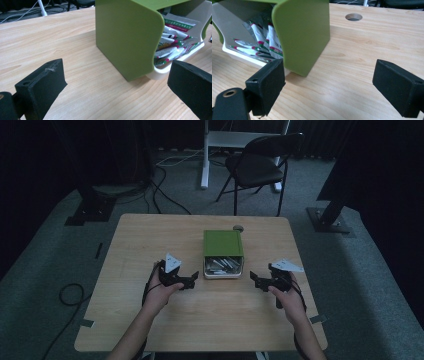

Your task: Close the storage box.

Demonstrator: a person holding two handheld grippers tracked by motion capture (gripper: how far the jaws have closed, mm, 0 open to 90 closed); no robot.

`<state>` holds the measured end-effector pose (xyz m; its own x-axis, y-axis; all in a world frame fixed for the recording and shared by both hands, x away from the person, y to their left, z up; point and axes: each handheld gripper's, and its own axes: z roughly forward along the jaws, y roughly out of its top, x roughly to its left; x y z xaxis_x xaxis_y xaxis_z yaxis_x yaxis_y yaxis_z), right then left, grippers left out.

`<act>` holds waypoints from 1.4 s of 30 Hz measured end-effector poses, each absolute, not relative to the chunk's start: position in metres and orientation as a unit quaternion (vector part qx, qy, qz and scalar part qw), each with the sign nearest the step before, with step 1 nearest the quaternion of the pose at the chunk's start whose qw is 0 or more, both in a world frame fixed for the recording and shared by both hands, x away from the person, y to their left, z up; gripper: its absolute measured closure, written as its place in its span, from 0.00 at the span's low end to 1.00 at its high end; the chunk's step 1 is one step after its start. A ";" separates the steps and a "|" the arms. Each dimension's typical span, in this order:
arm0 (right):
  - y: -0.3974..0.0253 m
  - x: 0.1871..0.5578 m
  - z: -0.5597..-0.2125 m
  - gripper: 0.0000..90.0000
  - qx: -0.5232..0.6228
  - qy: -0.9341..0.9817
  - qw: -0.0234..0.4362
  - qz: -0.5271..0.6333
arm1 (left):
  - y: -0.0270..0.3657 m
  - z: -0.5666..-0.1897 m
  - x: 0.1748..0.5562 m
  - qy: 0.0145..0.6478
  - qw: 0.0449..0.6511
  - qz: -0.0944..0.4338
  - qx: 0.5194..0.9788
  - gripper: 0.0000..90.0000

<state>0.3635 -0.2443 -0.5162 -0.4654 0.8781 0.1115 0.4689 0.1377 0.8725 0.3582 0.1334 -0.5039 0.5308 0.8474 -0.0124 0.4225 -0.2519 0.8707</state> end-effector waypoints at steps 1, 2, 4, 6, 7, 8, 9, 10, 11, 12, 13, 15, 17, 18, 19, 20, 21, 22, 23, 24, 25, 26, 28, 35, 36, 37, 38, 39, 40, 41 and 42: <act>-0.246 0.363 -0.517 0.12 0.468 0.721 0.222 0.460 | 0.135 -0.505 0.357 0.423 0.445 0.240 0.752 0.02; -0.247 0.362 -0.518 0.12 0.469 0.721 0.222 0.459 | 0.137 -0.505 0.356 0.424 0.445 0.238 0.752 0.02; -0.249 0.360 -0.520 0.12 0.470 0.723 0.221 0.456 | 0.141 -0.508 0.355 0.427 0.440 0.242 0.752 0.02; -0.251 0.358 -0.522 0.12 0.472 0.723 0.221 0.453 | 0.146 -0.510 0.353 0.431 0.435 0.244 0.752 0.02; -0.253 0.357 -0.523 0.12 0.473 0.722 0.221 0.454 | 0.149 -0.510 0.352 0.434 0.433 0.245 0.751 0.02; -0.254 0.355 -0.524 0.12 0.473 0.722 0.221 0.453 | 0.152 -0.511 0.351 0.436 0.432 0.245 0.750 0.02; -0.255 0.354 -0.525 0.12 0.474 0.722 0.221 0.453 | 0.154 -0.512 0.350 0.438 0.431 0.247 0.750 0.02; -0.255 0.352 -0.526 0.12 0.474 0.723 0.221 0.451 | 0.157 -0.513 0.349 0.441 0.429 0.247 0.749 0.02; -0.256 0.351 -0.527 0.12 0.473 0.725 0.222 0.449 | 0.159 -0.515 0.348 0.443 0.428 0.247 0.748 0.02; -0.257 0.349 -0.528 0.12 0.472 0.726 0.221 0.448 | 0.162 -0.515 0.347 0.443 0.425 0.250 0.749 0.02; -0.257 0.347 -0.529 0.12 0.471 0.727 0.222 0.447 | 0.164 -0.516 0.346 0.445 0.424 0.251 0.748 0.02; -0.259 0.344 -0.531 0.12 0.470 0.729 0.223 0.444 | 0.169 -0.518 0.344 0.450 0.424 0.251 0.745 0.02; -0.260 0.342 -0.533 0.12 0.469 0.733 0.227 0.436 | 0.174 -0.520 0.342 0.455 0.420 0.252 0.744 0.02; -0.261 0.341 -0.535 0.12 0.472 0.733 0.226 0.434 | 0.176 -0.521 0.341 0.459 0.419 0.253 0.741 0.02; -0.263 0.340 -0.536 0.12 0.474 0.733 0.226 0.433 | 0.179 -0.522 0.339 0.463 0.418 0.253 0.740 0.02; -0.264 0.339 -0.537 0.12 0.476 0.732 0.226 0.433 | 0.181 -0.523 0.338 0.465 0.417 0.253 0.739 0.02; -0.265 0.339 -0.538 0.12 0.476 0.732 0.226 0.431 | 0.183 -0.525 0.337 0.466 0.412 0.255 0.740 0.02; -0.266 0.338 -0.539 0.12 0.476 0.734 0.226 0.428 | 0.186 -0.526 0.336 0.469 0.411 0.255 0.739 0.02; -0.268 0.337 -0.541 0.12 0.477 0.735 0.228 0.425 | 0.189 -0.527 0.334 0.471 0.409 0.256 0.739 0.02; -0.269 0.336 -0.542 0.12 0.478 0.735 0.227 0.424 | 0.191 -0.529 0.333 0.474 0.409 0.256 0.737 0.02; -0.271 0.334 -0.543 0.12 0.480 0.735 0.226 0.422 | 0.194 -0.530 0.332 0.478 0.407 0.255 0.735 0.02; -0.273 0.333 -0.544 0.12 0.481 0.735 0.227 0.421 | 0.197 -0.532 0.331 0.483 0.407 0.253 0.733 0.02; -0.276 0.330 -0.546 0.12 0.483 0.736 0.226 0.417 | 0.202 -0.534 0.328 0.489 0.402 0.256 0.731 0.02; -0.285 0.321 -0.554 0.12 0.488 0.741 0.229 0.399 | 0.219 -0.541 0.322 0.510 0.391 0.257 0.722 0.02; -0.286 0.320 -0.555 0.12 0.490 0.741 0.229 0.398 | 0.222 -0.542 0.322 0.511 0.384 0.261 0.723 0.02; -0.286 0.319 -0.556 0.12 0.490 0.742 0.229 0.396 | 0.225 -0.543 0.321 0.513 0.382 0.263 0.722 0.02; -0.286 0.318 -0.556 0.12 0.489 0.743 0.230 0.394 | 0.227 -0.544 0.321 0.519 0.384 0.262 0.718 0.02; -0.286 0.316 -0.557 0.12 0.491 0.744 0.231 0.390 | 0.230 -0.544 0.320 0.522 0.380 0.261 0.717 0.02; -0.286 0.316 -0.558 0.12 0.490 0.746 0.230 0.388 | 0.232 -0.544 0.320 0.524 0.379 0.264 0.716 0.02; -0.286 0.315 -0.558 0.12 0.488 0.748 0.229 0.387 | 0.235 -0.545 0.318 0.530 0.376 0.266 0.712 0.02; -0.286 0.314 -0.560 0.12 0.489 0.749 0.227 0.385 | 0.238 -0.545 0.318 0.533 0.371 0.269 0.711 0.02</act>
<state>0.3141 -0.2863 -0.5601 -0.4182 0.9076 0.0374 0.5580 0.2242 0.7990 0.3177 0.2377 -0.5451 0.2866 0.9580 -0.0126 0.5589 -0.1564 0.8144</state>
